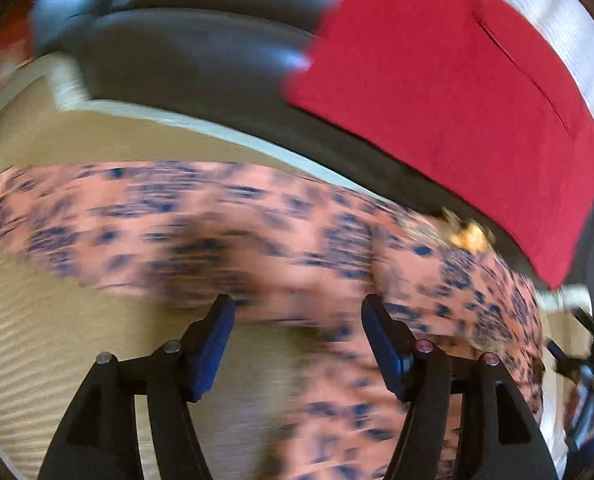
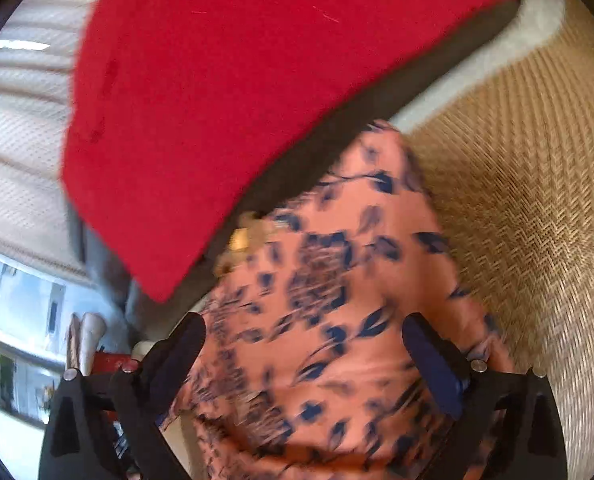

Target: Fold small clothes

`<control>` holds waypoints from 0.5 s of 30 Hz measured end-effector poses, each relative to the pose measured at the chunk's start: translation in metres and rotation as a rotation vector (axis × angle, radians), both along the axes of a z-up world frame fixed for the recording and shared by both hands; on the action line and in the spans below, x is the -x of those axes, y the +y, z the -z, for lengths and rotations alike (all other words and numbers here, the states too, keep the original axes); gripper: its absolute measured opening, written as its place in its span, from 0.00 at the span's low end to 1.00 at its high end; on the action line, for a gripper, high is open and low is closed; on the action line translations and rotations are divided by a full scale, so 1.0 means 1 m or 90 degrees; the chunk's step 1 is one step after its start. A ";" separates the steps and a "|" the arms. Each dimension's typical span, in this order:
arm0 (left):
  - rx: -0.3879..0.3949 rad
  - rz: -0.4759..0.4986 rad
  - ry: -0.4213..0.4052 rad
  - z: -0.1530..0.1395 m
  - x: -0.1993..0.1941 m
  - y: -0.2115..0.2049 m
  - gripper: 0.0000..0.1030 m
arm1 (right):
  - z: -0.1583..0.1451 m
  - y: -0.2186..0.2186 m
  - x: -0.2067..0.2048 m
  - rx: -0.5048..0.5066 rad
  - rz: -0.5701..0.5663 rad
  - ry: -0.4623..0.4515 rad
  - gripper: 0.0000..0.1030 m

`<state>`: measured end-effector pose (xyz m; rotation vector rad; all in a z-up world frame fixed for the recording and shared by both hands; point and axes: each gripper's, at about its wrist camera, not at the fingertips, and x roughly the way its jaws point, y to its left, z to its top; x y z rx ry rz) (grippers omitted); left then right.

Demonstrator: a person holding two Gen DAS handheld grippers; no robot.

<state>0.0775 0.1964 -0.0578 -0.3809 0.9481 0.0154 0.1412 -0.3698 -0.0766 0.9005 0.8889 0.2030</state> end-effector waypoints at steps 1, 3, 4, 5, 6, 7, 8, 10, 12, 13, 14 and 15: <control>0.002 -0.037 -0.001 0.000 0.009 0.025 0.67 | -0.014 0.009 0.010 0.021 -0.009 -0.022 0.97; 0.033 -0.127 -0.010 0.002 0.024 0.081 0.68 | -0.034 0.031 0.037 0.058 -0.032 -0.071 0.98; 0.057 -0.176 -0.012 0.006 0.034 0.109 0.69 | -0.035 0.042 0.048 0.072 -0.049 -0.079 0.98; 0.082 -0.223 -0.011 0.012 0.041 0.132 0.69 | -0.032 0.052 0.057 0.090 -0.066 -0.073 0.98; 0.111 -0.279 -0.006 0.021 0.047 0.157 0.69 | -0.027 0.067 0.068 0.112 -0.088 -0.057 0.98; 0.137 -0.333 0.007 0.031 0.052 0.184 0.69 | -0.018 0.074 0.081 0.120 -0.100 -0.049 0.98; 0.149 -0.357 0.016 0.039 0.051 0.197 0.69 | -0.014 0.081 0.089 0.124 -0.109 -0.041 0.98; 0.153 -0.380 0.003 0.045 0.049 0.225 0.68 | -0.005 0.091 0.105 0.129 -0.124 -0.027 0.98; 0.162 -0.398 -0.012 0.044 0.044 0.240 0.69 | -0.001 0.099 0.110 0.135 -0.127 -0.017 0.98; 0.181 -0.405 -0.013 0.046 0.039 0.249 0.69 | 0.000 0.102 0.113 0.137 -0.126 -0.011 0.98; 0.193 -0.415 -0.015 0.047 0.036 0.254 0.69 | 0.001 0.098 0.115 0.135 -0.123 -0.007 0.98; 0.203 -0.435 -0.022 0.048 0.034 0.260 0.69 | 0.002 0.097 0.116 0.133 -0.116 -0.005 0.98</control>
